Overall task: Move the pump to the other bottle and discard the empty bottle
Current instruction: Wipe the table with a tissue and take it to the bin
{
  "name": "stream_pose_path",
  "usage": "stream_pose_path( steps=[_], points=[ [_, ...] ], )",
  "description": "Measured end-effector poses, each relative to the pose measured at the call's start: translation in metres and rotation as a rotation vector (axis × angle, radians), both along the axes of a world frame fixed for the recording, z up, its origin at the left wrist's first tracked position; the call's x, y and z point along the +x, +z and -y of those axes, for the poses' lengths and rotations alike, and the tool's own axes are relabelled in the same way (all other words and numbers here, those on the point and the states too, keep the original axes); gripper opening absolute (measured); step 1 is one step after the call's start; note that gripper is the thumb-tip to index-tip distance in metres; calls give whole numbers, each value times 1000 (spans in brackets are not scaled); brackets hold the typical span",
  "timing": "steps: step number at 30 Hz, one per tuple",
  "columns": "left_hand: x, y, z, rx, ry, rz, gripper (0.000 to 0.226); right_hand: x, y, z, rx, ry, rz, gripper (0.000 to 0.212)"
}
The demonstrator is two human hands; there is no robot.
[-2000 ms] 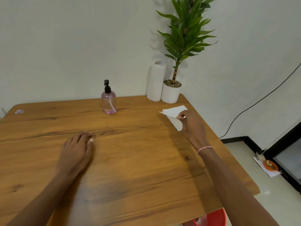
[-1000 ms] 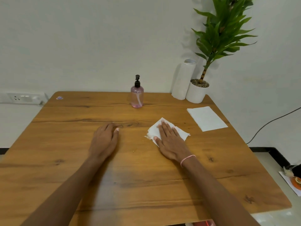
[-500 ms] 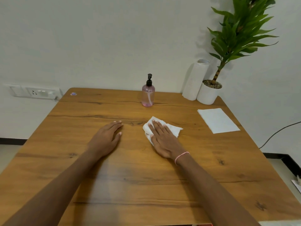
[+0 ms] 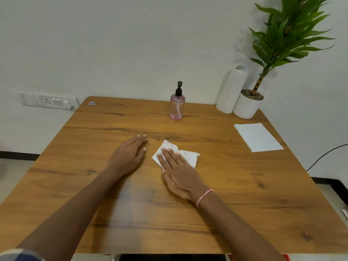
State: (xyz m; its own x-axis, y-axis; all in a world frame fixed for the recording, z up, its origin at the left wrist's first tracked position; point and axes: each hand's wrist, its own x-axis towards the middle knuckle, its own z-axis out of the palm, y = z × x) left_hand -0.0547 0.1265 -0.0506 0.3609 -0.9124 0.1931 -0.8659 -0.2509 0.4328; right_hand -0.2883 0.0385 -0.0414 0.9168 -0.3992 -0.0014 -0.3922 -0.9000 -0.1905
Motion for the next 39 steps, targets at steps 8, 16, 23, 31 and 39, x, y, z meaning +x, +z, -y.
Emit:
stream_pose_path(
  steps=[8,16,23,31,39],
  points=[
    [0,1,2,-12,4,5,48,-3,8,-7,-127,-174,100,83],
    [2,-1,4,-17,-5,9,47,10,-2,-8,33,-269,38,83],
    [2,1,2,-13,2,-5,54,25,3,12,-51,1,-33,61],
    [0,6,-2,1,4,-10,58,-8,9,-14,-28,188,-78,63],
    [-4,7,-6,-2,63,41,47,-82,19,-7,-65,-114,-138,61]
  ],
)
